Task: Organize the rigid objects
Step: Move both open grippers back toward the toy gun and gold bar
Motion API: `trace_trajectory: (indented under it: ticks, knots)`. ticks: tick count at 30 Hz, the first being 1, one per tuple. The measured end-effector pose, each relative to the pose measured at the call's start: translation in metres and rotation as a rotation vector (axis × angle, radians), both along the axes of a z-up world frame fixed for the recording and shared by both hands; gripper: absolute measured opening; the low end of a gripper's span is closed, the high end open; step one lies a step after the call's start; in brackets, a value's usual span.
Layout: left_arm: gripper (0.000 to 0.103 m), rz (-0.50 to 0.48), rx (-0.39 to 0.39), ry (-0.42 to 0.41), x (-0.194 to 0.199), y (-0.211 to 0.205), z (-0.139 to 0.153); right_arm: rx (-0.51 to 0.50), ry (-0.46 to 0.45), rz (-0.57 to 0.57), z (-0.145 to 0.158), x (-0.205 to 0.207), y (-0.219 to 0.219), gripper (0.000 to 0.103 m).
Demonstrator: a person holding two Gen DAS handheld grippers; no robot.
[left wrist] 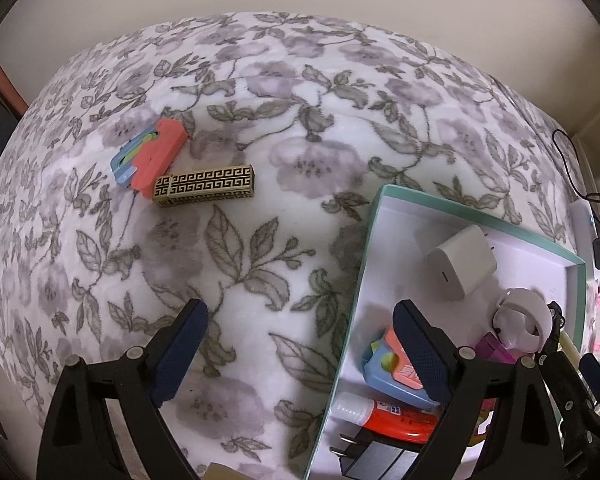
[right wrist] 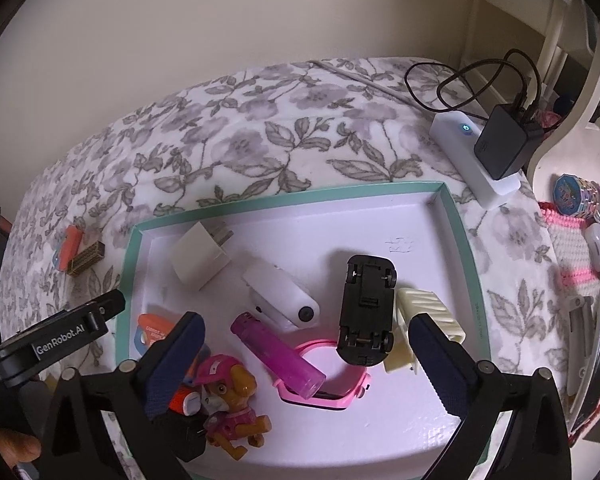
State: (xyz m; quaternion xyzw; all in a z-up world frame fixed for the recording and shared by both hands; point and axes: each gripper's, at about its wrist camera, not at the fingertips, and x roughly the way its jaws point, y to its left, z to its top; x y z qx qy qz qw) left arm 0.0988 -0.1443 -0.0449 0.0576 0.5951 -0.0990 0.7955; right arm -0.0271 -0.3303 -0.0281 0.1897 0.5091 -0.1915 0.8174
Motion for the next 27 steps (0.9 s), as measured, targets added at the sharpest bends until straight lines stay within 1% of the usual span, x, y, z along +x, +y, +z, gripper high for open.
trace_trajectory:
  ticks: [5, 8, 12, 20, 22, 27]
  knots:
    - [0.094, -0.001, -0.004, 0.007, 0.001, 0.002, 0.000, 0.003, 0.001, 0.006, 0.000, 0.001, 0.001, 0.103]
    - [0.094, 0.008, -0.025, 0.003, 0.004, 0.010, 0.006, -0.014, 0.005, 0.010, 0.001, 0.003, 0.006, 0.103]
    - [0.094, 0.038, -0.016, -0.029, 0.010, 0.025, 0.015, -0.014, -0.010, 0.032, 0.005, 0.007, 0.014, 0.103]
    - [0.094, 0.086, 0.001, -0.053, 0.025, 0.062, 0.024, 0.015, -0.052, 0.078, 0.015, 0.021, 0.045, 0.103]
    - [0.094, 0.101, -0.008, -0.059, 0.029, 0.071, 0.027, 0.022, -0.060, 0.095, 0.016, 0.027, 0.055, 0.103]
    - [0.094, 0.133, -0.062, -0.065, 0.035, 0.096, 0.035, 0.026, -0.060, 0.150, 0.016, 0.039, 0.081, 0.103]
